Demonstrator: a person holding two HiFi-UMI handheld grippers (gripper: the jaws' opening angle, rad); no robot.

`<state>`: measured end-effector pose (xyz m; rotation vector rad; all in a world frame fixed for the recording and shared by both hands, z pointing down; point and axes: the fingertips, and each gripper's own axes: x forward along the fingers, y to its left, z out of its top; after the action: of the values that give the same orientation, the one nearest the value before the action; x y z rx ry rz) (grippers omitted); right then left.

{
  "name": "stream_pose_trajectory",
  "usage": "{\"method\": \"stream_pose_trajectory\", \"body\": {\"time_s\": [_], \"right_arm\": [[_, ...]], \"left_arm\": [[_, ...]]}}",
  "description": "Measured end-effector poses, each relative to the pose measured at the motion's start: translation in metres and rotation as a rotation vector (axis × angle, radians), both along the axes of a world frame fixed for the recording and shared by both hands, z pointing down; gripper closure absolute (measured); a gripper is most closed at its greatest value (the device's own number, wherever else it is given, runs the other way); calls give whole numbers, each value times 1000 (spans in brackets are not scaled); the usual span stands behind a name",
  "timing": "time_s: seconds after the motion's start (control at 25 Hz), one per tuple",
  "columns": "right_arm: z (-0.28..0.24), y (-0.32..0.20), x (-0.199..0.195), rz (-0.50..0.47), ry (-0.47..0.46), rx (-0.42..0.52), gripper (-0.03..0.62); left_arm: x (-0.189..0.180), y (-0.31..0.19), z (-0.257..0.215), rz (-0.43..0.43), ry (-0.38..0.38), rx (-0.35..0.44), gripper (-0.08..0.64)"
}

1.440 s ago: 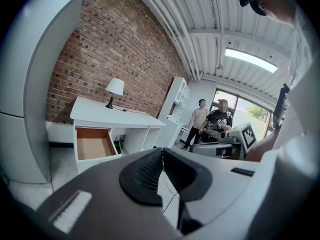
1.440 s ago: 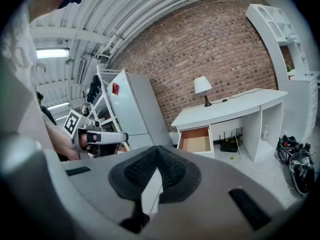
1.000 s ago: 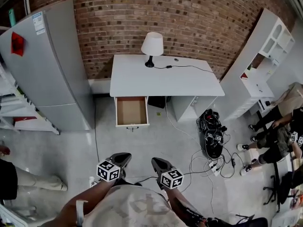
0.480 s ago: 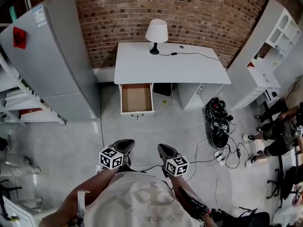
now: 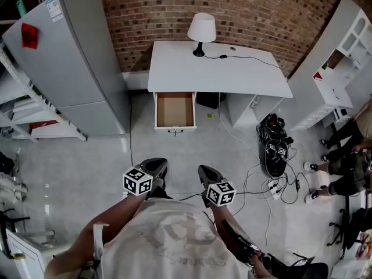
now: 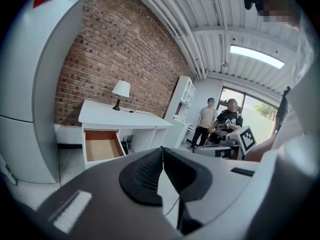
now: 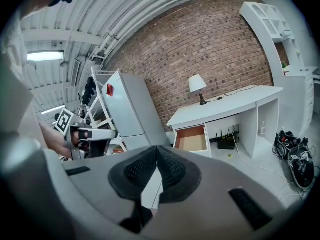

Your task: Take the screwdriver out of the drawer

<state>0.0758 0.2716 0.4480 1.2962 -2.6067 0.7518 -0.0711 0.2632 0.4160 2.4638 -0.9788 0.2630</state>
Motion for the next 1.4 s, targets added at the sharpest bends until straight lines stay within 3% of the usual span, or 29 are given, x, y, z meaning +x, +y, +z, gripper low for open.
{"method": "stream_pose_trajectory", "body": {"time_s": [0.52,0.92,1.4], "right_arm": [[12,-41,6,20,43,-56,584],[16,-114,5,46,56,-78,584],[10,-207,-4,115,74,-98,584]], "left_arm": [[8,-50,21,18,46,-58,549],[0,-123,33,27,48,-87,549],[-6,-220,36,111,49,-113,549]]}}
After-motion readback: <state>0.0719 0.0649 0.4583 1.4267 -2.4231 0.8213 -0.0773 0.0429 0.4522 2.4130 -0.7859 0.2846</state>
